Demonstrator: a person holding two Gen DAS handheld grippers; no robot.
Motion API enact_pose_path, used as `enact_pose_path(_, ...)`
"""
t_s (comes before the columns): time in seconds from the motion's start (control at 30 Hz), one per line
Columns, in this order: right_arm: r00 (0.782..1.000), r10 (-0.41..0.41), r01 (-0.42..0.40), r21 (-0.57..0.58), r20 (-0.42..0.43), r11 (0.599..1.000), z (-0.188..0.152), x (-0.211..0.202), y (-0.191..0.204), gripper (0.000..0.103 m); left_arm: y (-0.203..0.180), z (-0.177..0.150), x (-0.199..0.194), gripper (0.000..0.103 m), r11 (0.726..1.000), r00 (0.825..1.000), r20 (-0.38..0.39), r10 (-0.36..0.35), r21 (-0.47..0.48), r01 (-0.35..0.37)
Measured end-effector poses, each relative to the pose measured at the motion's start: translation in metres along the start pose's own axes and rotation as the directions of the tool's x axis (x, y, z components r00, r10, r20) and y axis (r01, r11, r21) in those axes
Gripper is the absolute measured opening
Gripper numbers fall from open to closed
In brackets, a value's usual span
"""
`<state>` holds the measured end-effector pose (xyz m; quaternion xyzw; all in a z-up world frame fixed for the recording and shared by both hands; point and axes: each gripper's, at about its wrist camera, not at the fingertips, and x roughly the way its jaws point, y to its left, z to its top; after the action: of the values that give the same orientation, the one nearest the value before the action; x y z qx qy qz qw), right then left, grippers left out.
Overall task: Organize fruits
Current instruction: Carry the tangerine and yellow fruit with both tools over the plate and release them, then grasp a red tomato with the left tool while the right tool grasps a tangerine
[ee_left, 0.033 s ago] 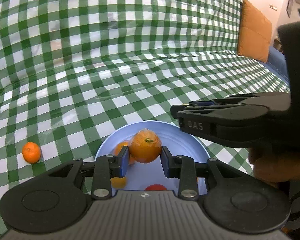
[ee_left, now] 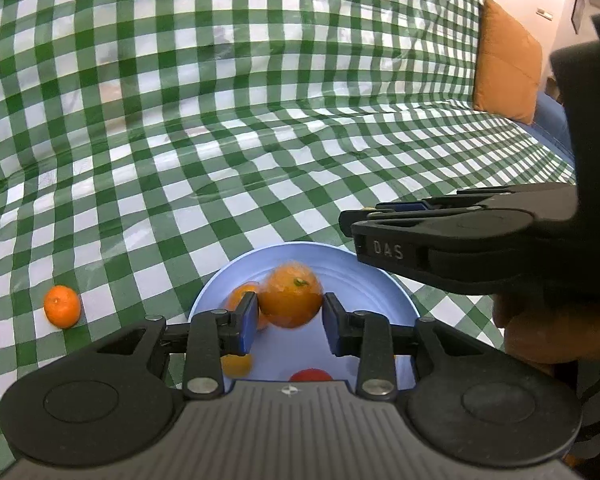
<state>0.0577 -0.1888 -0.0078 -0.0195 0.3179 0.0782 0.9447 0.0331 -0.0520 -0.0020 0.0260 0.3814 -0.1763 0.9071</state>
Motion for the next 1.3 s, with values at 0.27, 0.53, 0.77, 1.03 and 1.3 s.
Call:
enact_pose_path(0.27, 1.000, -0.023, 0.023, 0.013, 0.011, 1.000, 0.002, -0.002, -0.004, 0.043, 0.006, 0.001, 0.000, 0.040, 1.000, 1.000, 0.006, 0.005, -0.010, -0.005)
enact_pose_path(0.53, 1.000, -0.022, 0.021, 0.011, 0.016, 1.000, 0.004, -0.002, -0.001, 0.044, 0.013, 0.001, -0.005, 0.038, 0.998, 0.999, 0.008, 0.038, -0.042, -0.037)
enact_pose_path(0.77, 0.999, -0.016, 0.016, 0.012, 0.029, 1.000, 0.005, -0.003, 0.003, 0.044, 0.038, 0.000, -0.012, 0.021, 0.987, 0.993, -0.016, 0.120, -0.105, -0.121)
enact_pose_path(1.03, 0.998, 0.016, -0.016, 0.003, 0.053, 1.000, 0.011, -0.003, 0.018, 0.044, 0.098, -0.010, -0.024, 0.019, 0.951, 0.971, -0.087, 0.221, -0.202, -0.235)
enact_pose_path(1.3, 0.996, 0.061, -0.061, -0.005, 0.063, 0.998, 0.016, 0.000, 0.035, 0.044, 0.156, -0.036, -0.035, 0.021, 0.926, 0.961, -0.197, 0.194, -0.287, -0.246)
